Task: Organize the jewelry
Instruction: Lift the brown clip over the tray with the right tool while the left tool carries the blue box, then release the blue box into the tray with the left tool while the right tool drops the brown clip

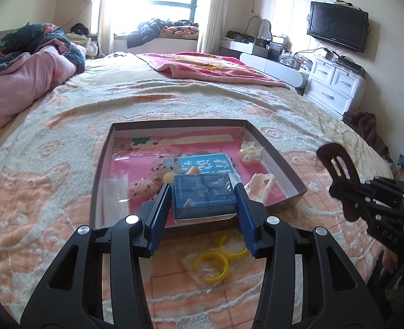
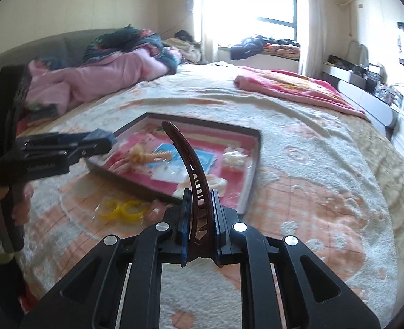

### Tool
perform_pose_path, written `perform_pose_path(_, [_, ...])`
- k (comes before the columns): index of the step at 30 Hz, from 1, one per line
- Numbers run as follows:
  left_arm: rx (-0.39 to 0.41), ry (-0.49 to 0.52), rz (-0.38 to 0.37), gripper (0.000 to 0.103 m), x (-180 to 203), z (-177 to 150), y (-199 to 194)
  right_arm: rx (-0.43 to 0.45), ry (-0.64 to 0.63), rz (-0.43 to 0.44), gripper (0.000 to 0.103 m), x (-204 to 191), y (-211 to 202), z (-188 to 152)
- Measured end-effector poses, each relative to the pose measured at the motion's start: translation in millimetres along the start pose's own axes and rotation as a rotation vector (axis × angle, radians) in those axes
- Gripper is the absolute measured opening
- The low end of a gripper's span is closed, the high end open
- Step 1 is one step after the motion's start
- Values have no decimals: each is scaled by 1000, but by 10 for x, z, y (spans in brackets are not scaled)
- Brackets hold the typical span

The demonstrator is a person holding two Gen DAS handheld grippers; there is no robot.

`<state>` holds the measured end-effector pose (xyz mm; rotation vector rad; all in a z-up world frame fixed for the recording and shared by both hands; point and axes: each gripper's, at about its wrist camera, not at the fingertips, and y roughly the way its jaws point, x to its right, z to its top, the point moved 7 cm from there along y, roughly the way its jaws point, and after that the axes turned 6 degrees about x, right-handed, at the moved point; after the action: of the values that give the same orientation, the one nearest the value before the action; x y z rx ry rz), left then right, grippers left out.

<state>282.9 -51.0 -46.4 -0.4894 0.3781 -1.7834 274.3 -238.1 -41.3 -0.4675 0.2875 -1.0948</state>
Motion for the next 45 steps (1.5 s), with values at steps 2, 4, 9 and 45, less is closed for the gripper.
perform_pose_path(2, [1,3,-6,38,40,30,43,10,19,-6,13,72,-3,44])
perform_pose_path(4, [1,5,-9,38,66,47,72,19,27,-21,13,136,-8,86])
perform_pose_path(9, [3,10,-21,38,166,115,174,42,33,-43,13,267,-4,202])
perform_pose_path(45, [-68,6,-4,38,123,-18,802,-129,38,-63,13,430,1296,250])
